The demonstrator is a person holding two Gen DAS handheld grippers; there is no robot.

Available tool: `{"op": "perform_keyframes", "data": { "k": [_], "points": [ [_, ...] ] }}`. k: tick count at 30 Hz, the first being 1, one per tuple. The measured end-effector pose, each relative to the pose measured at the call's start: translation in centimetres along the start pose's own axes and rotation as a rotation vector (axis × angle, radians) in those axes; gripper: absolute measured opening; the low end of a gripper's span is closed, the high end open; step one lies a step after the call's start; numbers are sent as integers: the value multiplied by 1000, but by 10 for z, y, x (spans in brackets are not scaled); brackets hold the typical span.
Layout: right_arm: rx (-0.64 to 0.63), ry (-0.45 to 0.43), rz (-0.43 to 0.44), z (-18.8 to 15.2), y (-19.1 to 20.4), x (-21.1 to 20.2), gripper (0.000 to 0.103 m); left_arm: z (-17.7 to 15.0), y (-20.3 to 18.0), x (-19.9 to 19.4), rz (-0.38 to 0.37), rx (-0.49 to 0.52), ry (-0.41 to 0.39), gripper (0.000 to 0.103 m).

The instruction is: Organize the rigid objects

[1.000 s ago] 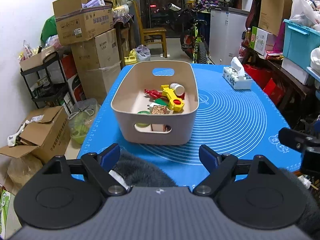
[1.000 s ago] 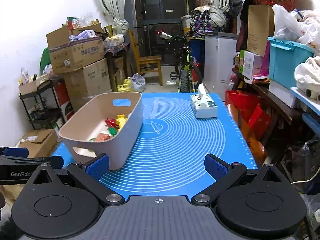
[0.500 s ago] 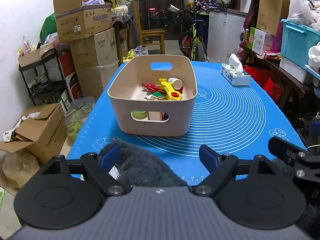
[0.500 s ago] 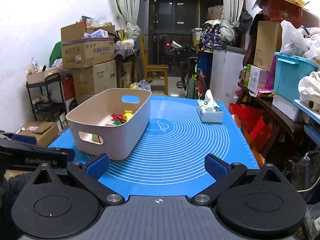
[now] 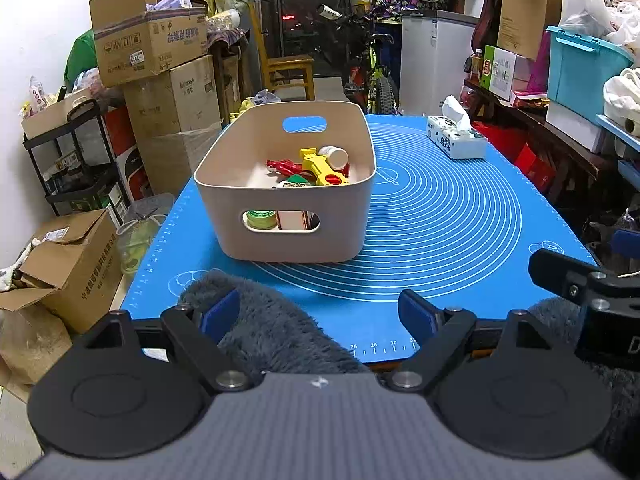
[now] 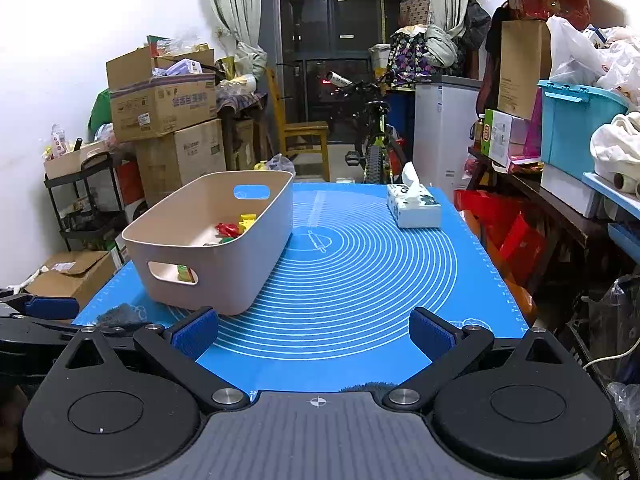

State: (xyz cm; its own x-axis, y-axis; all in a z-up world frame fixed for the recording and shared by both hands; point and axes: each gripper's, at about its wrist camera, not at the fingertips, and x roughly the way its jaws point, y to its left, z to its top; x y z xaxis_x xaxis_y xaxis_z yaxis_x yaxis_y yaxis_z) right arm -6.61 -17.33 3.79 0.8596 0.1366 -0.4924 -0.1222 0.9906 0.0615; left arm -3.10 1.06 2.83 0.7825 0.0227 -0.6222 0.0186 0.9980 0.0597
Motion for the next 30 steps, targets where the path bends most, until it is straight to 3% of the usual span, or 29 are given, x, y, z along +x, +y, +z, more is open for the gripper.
{"op": "perform_keyframes", "data": {
  "k": [30],
  "points": [
    [-8, -9, -5, 0, 0, -1, 101, 0, 0, -1, 5, -1, -6, 86]
  ]
}}
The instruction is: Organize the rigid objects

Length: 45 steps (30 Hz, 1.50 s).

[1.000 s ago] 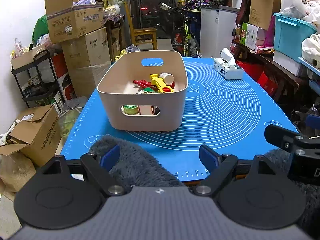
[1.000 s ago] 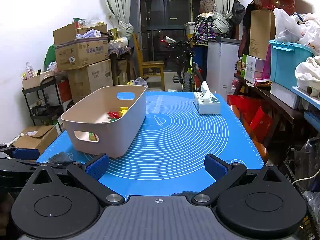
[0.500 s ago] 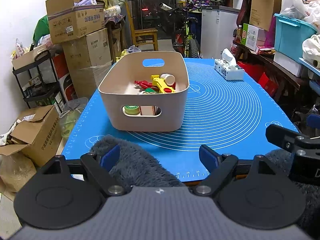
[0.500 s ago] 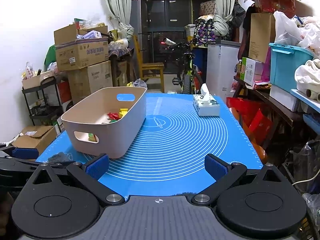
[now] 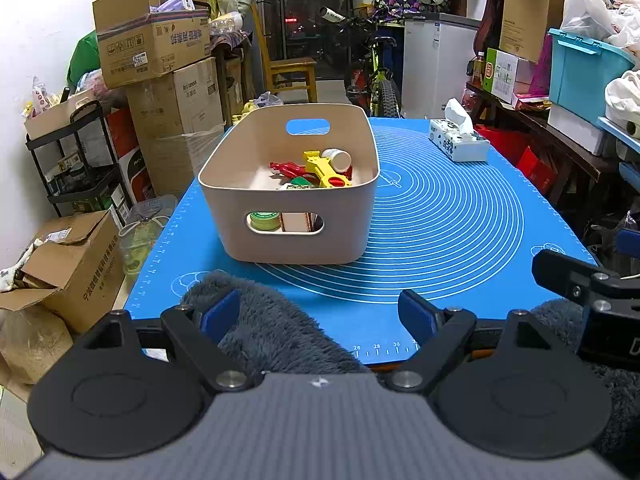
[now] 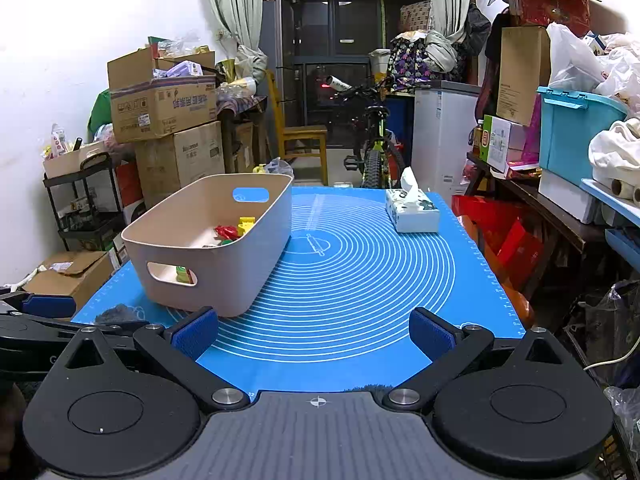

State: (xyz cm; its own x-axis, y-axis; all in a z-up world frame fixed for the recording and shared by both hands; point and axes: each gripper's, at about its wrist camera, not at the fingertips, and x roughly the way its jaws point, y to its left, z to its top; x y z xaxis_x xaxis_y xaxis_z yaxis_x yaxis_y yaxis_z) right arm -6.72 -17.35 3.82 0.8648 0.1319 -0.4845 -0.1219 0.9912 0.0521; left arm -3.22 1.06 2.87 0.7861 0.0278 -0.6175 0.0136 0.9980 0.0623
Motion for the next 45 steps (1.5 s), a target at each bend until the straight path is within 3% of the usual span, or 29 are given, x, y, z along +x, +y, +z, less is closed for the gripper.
{"op": "perform_keyframes", "data": {
  "k": [45],
  "points": [
    [-2, -1, 0, -1, 0, 0, 101, 2, 1, -2, 1, -1, -10, 86]
  ]
}}
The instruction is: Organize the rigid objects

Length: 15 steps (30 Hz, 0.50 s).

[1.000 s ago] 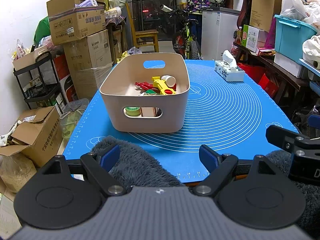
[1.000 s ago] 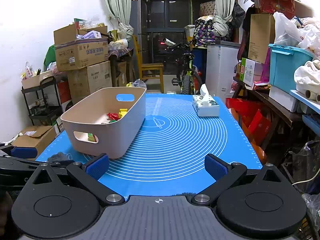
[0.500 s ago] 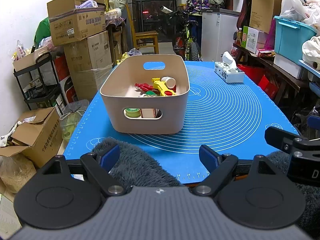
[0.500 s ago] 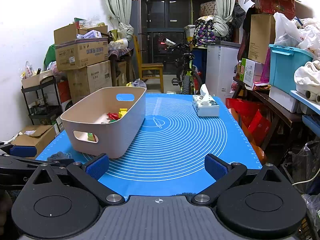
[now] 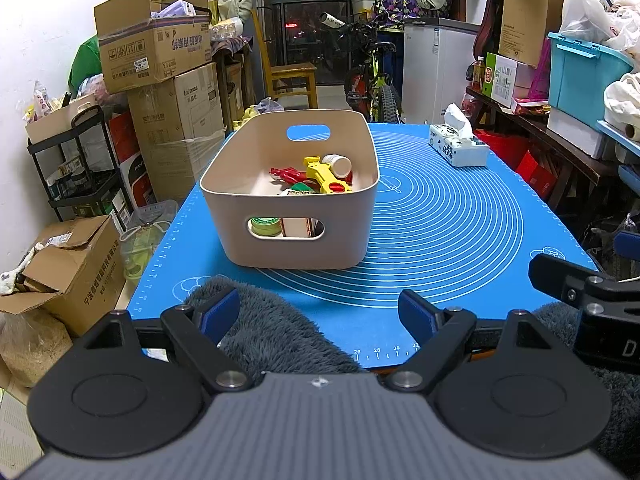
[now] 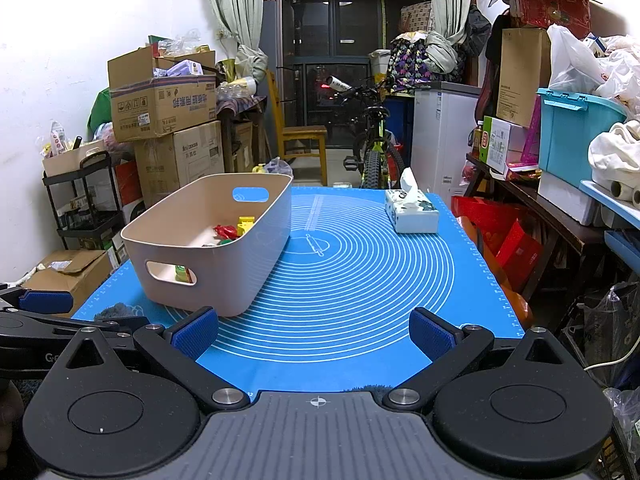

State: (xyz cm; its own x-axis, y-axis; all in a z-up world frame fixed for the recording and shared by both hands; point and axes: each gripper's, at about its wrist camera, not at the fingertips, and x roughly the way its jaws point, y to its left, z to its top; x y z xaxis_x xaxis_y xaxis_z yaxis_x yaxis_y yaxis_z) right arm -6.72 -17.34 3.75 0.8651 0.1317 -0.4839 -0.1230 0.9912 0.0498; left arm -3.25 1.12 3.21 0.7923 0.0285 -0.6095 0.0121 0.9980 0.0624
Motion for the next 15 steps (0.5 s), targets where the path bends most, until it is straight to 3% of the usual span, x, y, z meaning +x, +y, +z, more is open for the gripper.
{"op": "perform_keyframes", "data": {
  "k": [15],
  "points": [
    [0, 0, 0, 0, 0, 0, 101, -1, 0, 0, 0, 0, -2, 86]
  ]
}}
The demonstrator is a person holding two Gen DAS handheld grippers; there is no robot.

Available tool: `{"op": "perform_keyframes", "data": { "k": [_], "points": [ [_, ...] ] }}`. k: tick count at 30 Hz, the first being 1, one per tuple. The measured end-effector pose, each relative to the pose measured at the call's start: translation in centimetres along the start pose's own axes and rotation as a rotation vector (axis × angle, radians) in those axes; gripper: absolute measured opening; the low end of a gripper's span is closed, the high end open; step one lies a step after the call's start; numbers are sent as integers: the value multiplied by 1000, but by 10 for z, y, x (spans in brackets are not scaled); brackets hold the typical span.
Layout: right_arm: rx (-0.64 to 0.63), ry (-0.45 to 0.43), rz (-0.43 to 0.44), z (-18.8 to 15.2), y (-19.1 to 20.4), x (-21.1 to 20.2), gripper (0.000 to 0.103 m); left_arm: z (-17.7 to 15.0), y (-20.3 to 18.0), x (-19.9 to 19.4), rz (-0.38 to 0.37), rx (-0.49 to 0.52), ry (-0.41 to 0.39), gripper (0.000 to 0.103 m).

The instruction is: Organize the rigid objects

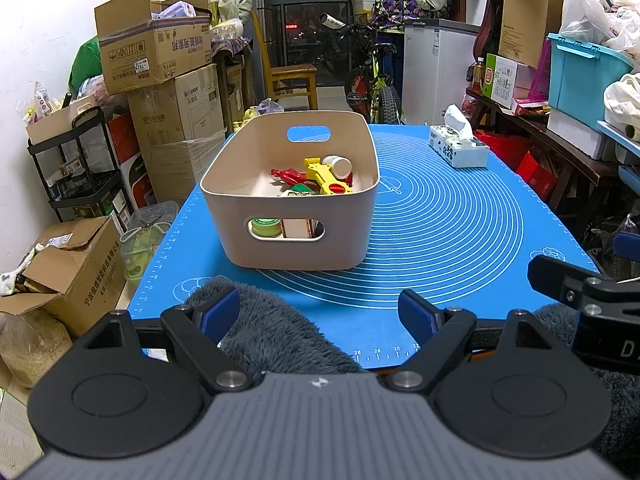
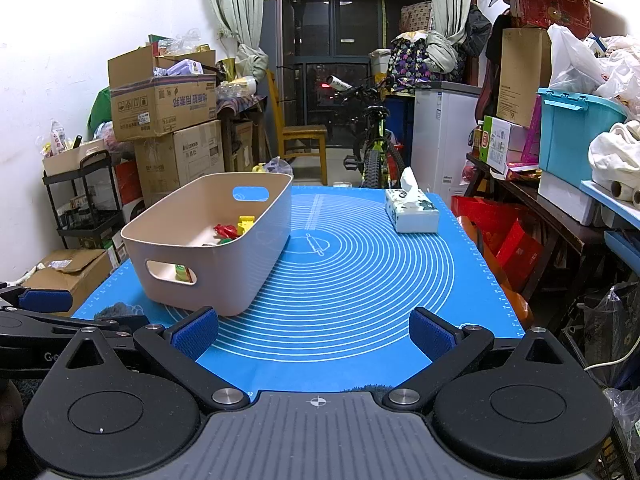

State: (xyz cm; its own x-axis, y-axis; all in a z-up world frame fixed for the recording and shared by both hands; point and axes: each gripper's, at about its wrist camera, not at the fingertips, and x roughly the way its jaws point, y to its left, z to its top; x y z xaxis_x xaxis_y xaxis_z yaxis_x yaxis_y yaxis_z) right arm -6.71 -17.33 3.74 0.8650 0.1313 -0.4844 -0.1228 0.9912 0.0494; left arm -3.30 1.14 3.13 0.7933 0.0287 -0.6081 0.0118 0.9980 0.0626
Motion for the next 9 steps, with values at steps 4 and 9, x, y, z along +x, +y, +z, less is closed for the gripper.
{"op": "perform_keyframes", "data": {
  "k": [4, 9],
  "points": [
    [-1, 1, 0, 0, 0, 0, 101, 0, 0, 0, 0, 0, 0, 86],
    [-1, 1, 0, 0, 0, 0, 101, 5, -1, -1, 2, 1, -7, 87]
  ]
}}
